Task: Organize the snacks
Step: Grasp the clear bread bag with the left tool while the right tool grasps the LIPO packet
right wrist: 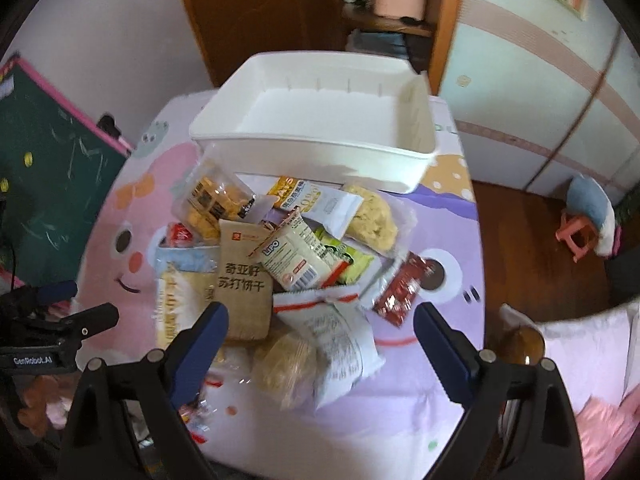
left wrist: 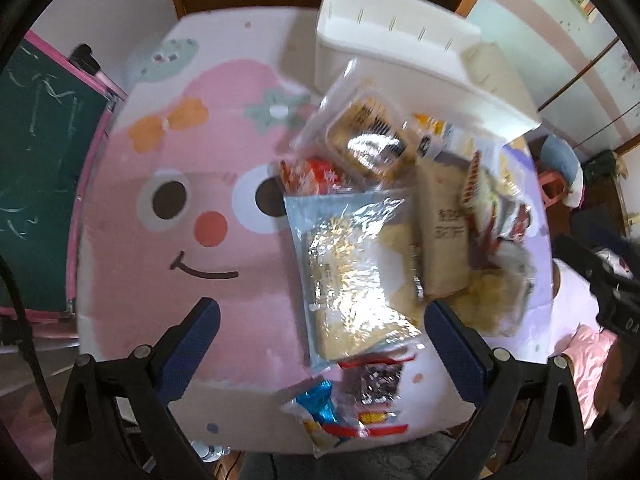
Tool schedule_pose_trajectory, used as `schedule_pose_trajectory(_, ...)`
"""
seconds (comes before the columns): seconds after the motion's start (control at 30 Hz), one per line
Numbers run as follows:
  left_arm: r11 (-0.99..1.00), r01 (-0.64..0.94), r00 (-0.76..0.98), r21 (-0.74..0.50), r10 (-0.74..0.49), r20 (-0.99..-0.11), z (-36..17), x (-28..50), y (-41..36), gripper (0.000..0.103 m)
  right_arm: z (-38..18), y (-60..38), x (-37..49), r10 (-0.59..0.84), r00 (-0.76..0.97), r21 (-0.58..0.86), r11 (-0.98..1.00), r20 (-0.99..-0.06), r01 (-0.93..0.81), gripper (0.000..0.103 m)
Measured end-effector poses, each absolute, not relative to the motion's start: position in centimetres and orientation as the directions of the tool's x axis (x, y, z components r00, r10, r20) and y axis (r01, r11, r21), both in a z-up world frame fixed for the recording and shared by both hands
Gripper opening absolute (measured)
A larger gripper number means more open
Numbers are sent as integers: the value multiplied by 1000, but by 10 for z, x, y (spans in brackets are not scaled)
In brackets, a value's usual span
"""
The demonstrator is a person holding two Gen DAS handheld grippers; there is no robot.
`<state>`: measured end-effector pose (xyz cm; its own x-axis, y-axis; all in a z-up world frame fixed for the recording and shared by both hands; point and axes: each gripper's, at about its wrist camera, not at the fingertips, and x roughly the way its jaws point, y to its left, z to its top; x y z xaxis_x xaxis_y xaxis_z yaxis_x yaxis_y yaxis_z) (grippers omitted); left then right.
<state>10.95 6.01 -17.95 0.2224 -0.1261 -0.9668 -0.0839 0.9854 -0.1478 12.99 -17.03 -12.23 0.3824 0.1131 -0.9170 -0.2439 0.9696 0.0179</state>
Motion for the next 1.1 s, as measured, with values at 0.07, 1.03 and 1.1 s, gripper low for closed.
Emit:
schedule_pose_trajectory(0.07, 986, -79, 193, -146, -129, -973, -198, 115, 59, 99, -137, -165, 144, 103, 382, -12, 958, -918, -287, 94)
schedule_pose_trajectory(1.03, 941, -13, 145, -338, -333, -932, -271, 147, 47, 36, -219, -120, 191, 158, 234, -22, 786, -959, -618, 47)
schedule_pose_trajectory(1.1, 942, -5, 162, -335, -330, -930, -262, 147, 53, 26, -217, -119, 184, 150, 247, -35, 788, -957, -615, 46)
